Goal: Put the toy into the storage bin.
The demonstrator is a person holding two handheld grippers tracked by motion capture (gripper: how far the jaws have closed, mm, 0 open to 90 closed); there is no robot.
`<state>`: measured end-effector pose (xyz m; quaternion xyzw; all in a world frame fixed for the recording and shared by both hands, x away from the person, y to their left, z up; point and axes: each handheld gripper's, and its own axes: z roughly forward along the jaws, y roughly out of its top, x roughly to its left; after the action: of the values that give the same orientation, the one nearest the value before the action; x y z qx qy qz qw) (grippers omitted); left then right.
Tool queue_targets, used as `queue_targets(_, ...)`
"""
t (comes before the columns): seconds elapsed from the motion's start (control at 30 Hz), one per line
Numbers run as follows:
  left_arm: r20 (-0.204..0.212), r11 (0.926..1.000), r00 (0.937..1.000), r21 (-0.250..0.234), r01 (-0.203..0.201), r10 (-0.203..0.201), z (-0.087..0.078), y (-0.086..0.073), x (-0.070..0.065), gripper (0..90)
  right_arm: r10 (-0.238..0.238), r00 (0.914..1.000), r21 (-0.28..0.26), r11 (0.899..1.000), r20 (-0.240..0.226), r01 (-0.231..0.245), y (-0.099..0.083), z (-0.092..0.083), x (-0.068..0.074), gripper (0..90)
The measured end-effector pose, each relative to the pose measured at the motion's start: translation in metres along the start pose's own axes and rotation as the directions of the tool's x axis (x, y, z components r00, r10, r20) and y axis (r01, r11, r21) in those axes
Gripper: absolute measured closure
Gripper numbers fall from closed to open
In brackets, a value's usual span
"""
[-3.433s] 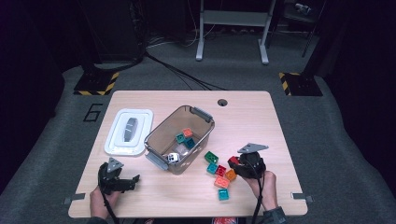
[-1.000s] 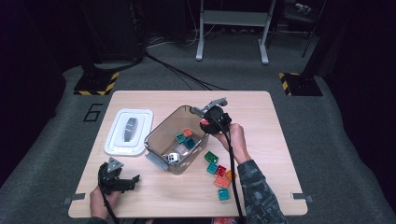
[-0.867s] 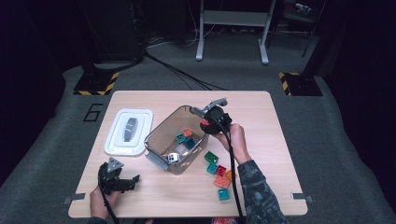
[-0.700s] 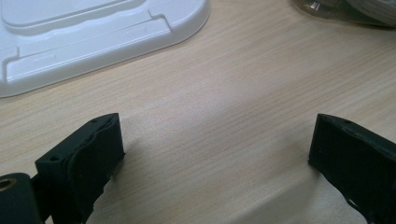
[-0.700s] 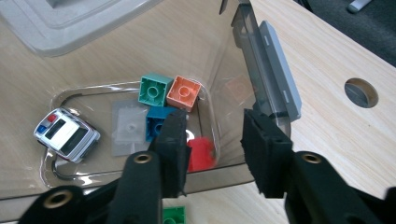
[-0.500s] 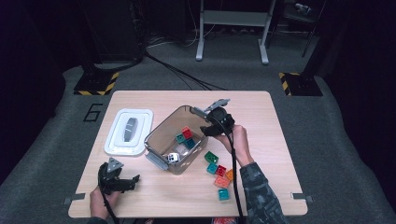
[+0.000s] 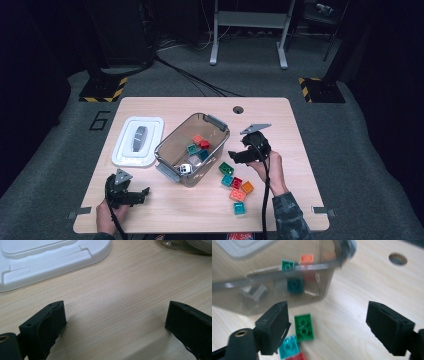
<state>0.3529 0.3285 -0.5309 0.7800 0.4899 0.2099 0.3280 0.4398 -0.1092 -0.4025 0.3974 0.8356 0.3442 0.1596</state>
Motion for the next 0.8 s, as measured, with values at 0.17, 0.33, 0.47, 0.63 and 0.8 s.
queue_targets(0.17, 0.000, 1.0000, 1.0000, -0.002, -0.001, 0.001, 0.000, 0.000, 0.000, 3.0, 0.048, 0.9986, 0.035, 0.998, -0.024, -0.047, -0.033, 0.004, -0.001, 15.0)
queue_targets(0.33, 0.000, 1.0000, 1.0000, -0.002, 0.000, 0.000, 0.000, 0.000, 0.000, 3.0, 0.074, 0.9965, 0.082, 0.994, -0.038, -0.070, -0.058, 0.010, -0.001, 9.9)
queue_targets(0.47, 0.005, 1.0000, 1.0000, 0.005, -0.002, 0.002, 0.000, 0.000, 0.000, 3.0, 0.091, 0.9956, 0.116, 0.989, -0.021, -0.088, -0.074, 0.014, 0.001, 3.8)
queue_targets(0.63, -0.004, 1.0000, 1.0000, -0.006, 0.000, 0.000, 0.001, 0.000, 0.000, 3.0, 0.113, 0.9935, 0.140, 0.984, -0.014, -0.110, -0.091, 0.016, 0.000, 3.4)
queue_targets(0.8, 0.002, 1.0000, 1.0000, 0.002, -0.002, 0.002, 0.000, 0.000, 0.000, 3.0, 0.120, 0.9926, 0.129, 0.984, 0.017, -0.121, -0.104, 0.016, 0.005, 16.8)
